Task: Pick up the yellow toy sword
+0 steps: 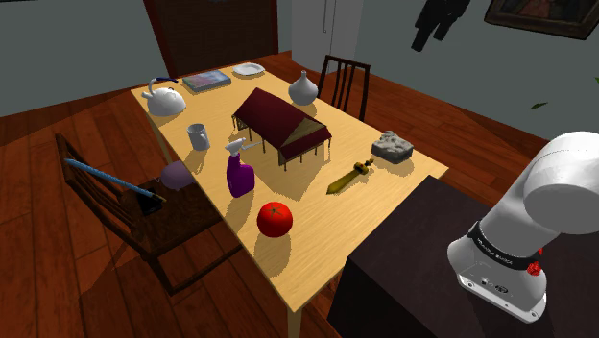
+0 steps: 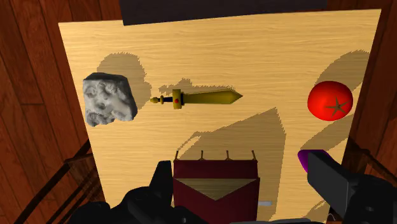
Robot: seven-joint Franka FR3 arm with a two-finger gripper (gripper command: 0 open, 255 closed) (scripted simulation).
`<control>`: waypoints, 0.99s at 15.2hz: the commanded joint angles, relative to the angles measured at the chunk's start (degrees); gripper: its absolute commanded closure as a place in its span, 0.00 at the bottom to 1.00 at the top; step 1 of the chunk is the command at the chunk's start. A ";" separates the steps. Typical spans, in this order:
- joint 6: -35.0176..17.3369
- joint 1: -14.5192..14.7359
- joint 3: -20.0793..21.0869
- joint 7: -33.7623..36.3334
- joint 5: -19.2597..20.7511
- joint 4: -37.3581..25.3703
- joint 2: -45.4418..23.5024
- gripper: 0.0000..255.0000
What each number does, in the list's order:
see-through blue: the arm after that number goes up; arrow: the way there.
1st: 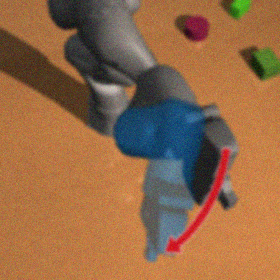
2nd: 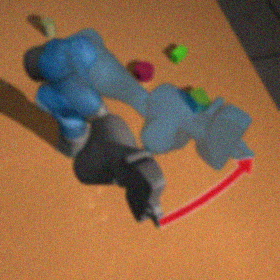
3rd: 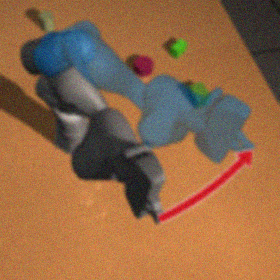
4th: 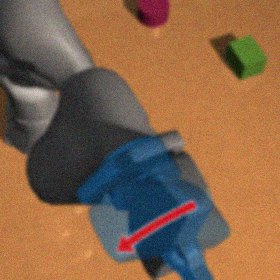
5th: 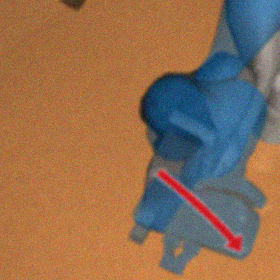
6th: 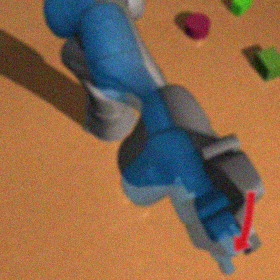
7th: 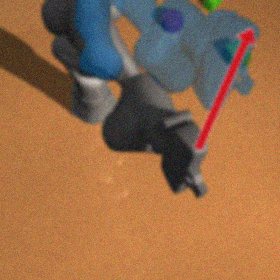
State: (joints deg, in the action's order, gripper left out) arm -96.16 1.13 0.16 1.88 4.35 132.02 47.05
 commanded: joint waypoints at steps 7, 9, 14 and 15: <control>-10.70 2.92 -4.65 -11.68 3.09 10.05 -1.30 0.00; -14.46 3.77 -6.34 -15.56 4.24 12.83 -2.48 0.00; -24.41 5.70 -10.83 -25.26 7.26 18.43 -7.31 0.00; -26.50 6.07 -11.75 -27.21 7.85 19.31 -8.62 0.00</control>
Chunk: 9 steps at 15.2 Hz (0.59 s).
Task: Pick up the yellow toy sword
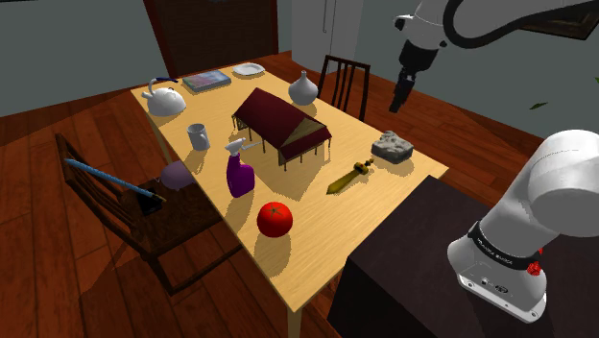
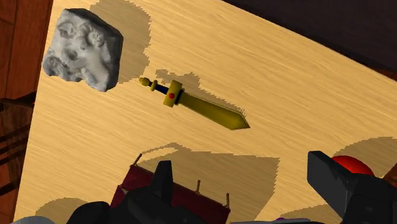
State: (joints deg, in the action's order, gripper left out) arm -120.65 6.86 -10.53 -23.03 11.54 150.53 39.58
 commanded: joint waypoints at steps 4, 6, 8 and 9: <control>-10.71 1.87 -4.85 -10.17 2.86 3.42 -7.58 0.00; -15.21 2.77 -6.80 -14.18 3.73 4.20 -11.48 0.00; -19.77 3.80 -8.76 -18.31 4.31 4.60 -15.82 0.00; -22.07 4.37 -9.74 -20.45 4.44 4.67 -18.14 0.00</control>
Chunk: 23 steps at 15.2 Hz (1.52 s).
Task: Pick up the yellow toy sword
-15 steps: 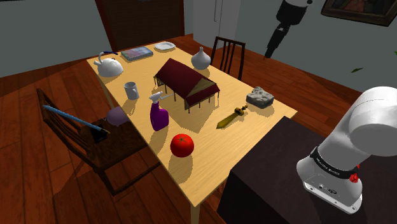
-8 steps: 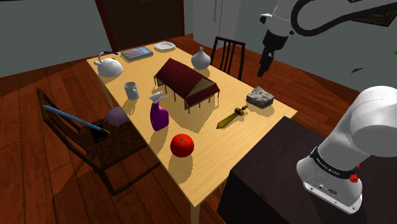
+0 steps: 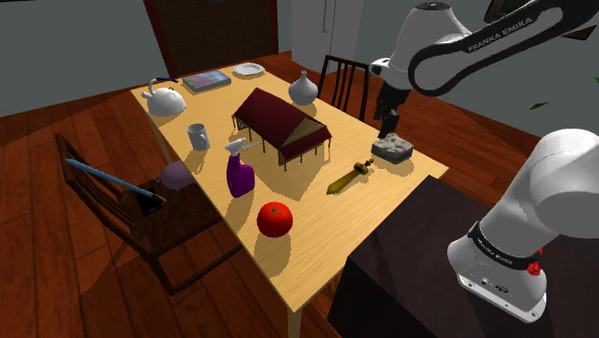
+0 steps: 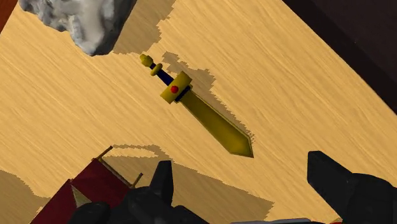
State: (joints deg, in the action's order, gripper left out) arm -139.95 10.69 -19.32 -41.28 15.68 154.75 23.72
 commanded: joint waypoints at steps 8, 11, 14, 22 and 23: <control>-20.56 6.28 -7.11 -24.81 -7.82 -2.02 -23.87 0.00; -25.99 5.36 -4.52 -37.60 -17.24 -4.39 -32.66 0.00; -30.38 0.00 2.02 -47.95 -23.20 -7.61 -40.72 0.00; -37.67 -7.99 10.31 -55.89 -23.65 -13.88 -54.21 0.00; -38.26 -8.35 10.70 -55.95 -23.75 -14.24 -55.14 0.00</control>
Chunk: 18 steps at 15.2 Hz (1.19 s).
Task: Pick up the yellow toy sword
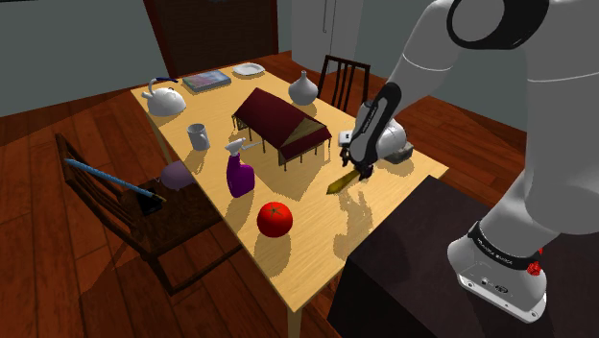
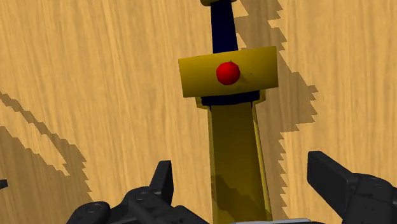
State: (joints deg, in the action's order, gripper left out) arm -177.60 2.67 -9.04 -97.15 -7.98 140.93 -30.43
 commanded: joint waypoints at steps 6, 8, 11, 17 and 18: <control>-2.13 -1.22 1.35 -0.18 -0.26 -1.43 -3.46 1.00; -2.11 -1.20 1.34 -0.18 -0.26 -1.42 -3.43 1.00; -2.11 -1.14 1.32 -0.15 -0.27 -1.36 -3.38 1.00; -0.95 -0.52 0.63 -0.11 -0.16 -0.63 -1.52 1.00; -0.36 -0.17 0.25 -0.07 -0.09 -0.27 -0.60 1.00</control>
State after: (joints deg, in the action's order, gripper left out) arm -178.59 2.11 -8.41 -97.30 -8.12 140.43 -31.88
